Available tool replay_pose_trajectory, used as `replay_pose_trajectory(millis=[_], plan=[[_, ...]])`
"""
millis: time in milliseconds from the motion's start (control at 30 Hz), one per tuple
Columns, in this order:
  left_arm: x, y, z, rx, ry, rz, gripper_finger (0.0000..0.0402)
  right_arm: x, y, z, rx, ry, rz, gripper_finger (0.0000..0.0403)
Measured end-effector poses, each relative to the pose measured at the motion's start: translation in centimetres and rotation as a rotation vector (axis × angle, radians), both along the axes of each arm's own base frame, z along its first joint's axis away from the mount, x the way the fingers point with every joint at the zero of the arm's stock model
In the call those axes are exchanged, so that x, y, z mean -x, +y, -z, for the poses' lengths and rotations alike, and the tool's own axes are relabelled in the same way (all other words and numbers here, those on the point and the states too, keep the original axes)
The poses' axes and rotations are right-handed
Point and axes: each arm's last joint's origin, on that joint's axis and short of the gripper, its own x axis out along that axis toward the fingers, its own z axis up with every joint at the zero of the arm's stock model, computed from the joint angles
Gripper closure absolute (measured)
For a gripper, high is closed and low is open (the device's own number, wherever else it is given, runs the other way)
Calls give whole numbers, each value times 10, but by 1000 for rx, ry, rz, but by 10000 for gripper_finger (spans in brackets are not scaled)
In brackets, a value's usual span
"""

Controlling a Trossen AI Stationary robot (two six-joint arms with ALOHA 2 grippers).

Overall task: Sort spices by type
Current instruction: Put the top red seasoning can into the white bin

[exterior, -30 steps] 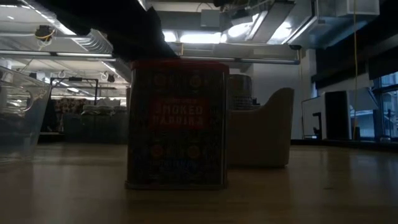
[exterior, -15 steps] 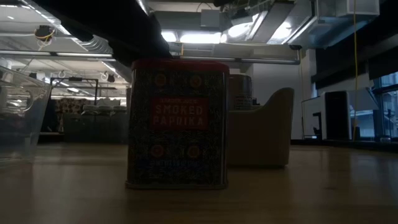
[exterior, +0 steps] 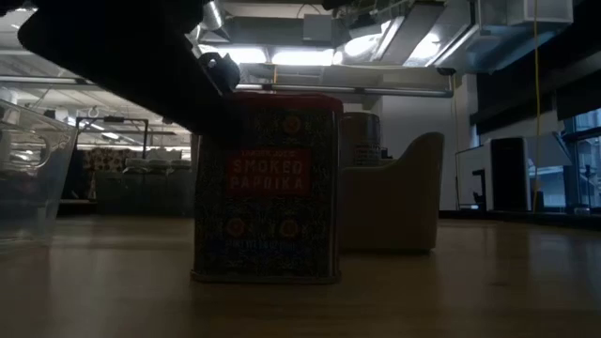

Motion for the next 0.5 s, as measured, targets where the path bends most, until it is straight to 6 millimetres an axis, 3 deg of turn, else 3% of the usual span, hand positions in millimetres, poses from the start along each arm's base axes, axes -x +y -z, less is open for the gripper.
replay_pose_trajectory(millis=[167, 367, 500], plan=[[-1, -1, -1, 6, -16, 3, 142, 0, 0, 0, 0, 0, 0, 81], [-3, -2, -3, 10, -41, 22, 196, 0, 0, 0, 0, 0, 0, 81], [-3, -2, -4, -2, -42, 34, 199, 0, 0, 0, 0, 0, 0, 81]])
